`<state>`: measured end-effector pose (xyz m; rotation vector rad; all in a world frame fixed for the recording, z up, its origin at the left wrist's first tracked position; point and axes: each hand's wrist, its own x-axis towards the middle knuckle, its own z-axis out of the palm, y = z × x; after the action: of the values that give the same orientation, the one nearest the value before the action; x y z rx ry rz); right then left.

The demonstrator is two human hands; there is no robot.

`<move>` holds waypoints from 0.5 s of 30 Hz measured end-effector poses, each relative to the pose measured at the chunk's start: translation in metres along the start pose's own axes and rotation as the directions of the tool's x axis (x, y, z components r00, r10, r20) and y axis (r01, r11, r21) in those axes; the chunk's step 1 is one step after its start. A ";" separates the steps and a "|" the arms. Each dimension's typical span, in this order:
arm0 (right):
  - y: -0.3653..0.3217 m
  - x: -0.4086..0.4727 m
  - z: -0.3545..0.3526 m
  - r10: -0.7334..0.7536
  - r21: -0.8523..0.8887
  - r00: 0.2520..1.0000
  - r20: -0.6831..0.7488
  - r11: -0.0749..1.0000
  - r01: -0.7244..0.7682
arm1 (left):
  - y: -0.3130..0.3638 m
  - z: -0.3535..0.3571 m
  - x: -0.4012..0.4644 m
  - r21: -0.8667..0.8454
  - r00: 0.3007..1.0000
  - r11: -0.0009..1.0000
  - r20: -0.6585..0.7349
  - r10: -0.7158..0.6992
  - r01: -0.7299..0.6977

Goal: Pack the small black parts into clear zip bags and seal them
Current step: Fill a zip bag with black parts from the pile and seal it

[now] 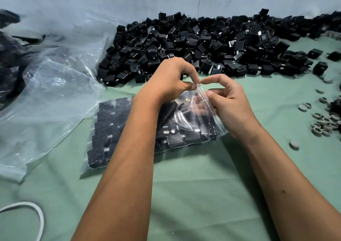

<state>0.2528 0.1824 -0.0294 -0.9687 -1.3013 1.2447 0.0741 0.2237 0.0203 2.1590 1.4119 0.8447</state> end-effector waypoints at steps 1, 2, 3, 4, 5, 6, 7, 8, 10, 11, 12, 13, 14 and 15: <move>0.000 0.000 0.001 0.007 0.026 1.000 0.024 1.000 -0.008 | 0.000 0.000 0.000 -0.001 1.000 1.000 -0.001 0.002 -0.002; 0.000 0.000 0.001 0.014 0.050 0.999 0.029 0.999 -0.015 | -0.001 0.000 0.001 -0.009 1.000 1.000 -0.001 -0.002 0.001; -0.001 0.001 0.000 0.018 0.058 1.000 0.011 0.998 -0.019 | -0.001 0.000 0.000 -0.023 1.000 1.000 0.000 -0.008 0.008; -0.001 0.001 -0.003 0.019 0.045 1.000 -0.020 0.999 -0.018 | -0.002 0.001 0.000 -0.040 1.000 0.999 0.004 -0.014 0.014; -0.001 0.002 -0.005 0.017 0.024 0.999 -0.046 1.000 -0.016 | -0.003 0.001 0.000 -0.055 1.000 0.998 0.008 -0.017 0.018; -0.001 0.002 -0.004 0.017 0.014 0.999 -0.049 1.000 -0.017 | -0.003 0.002 0.001 -0.065 1.000 0.998 0.012 -0.017 0.018; -0.001 0.001 -0.002 0.019 0.018 0.999 -0.025 1.000 -0.018 | -0.003 0.002 0.001 -0.073 1.000 0.997 0.014 -0.013 0.014; -0.001 0.000 0.001 0.015 0.027 1.000 0.013 1.000 -0.015 | -0.002 0.003 0.001 -0.081 1.000 0.997 0.014 -0.006 0.008; -0.002 -0.002 0.006 -0.006 0.036 0.999 0.053 0.999 0.004 | -0.002 0.004 0.003 -0.091 1.000 0.996 0.011 0.008 -0.007; -0.003 -0.002 0.006 -0.016 0.040 0.999 0.048 0.999 0.014 | -0.001 0.005 0.003 -0.090 1.000 0.996 0.009 0.013 -0.012; -0.004 -0.002 0.005 -0.028 0.041 0.999 0.038 0.999 0.026 | -0.001 0.006 0.004 -0.089 1.000 0.996 0.008 0.017 -0.016; -0.005 -0.002 0.003 -0.042 0.032 0.999 0.028 0.999 0.041 | 0.000 0.007 0.004 -0.091 1.000 0.996 0.010 0.019 -0.018; -0.005 -0.002 0.000 -0.056 0.015 0.998 0.020 0.998 0.055 | 0.002 0.008 0.004 -0.091 1.000 0.996 0.013 0.021 -0.020; -0.006 -0.002 -0.002 -0.066 -0.004 0.998 0.011 0.998 0.067 | 0.003 0.009 0.004 -0.081 1.000 0.996 0.017 0.025 -0.024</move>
<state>0.2555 0.1798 -0.0245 -0.9156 -1.3343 1.1979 0.0832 0.2262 0.0165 2.1219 1.3219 0.8741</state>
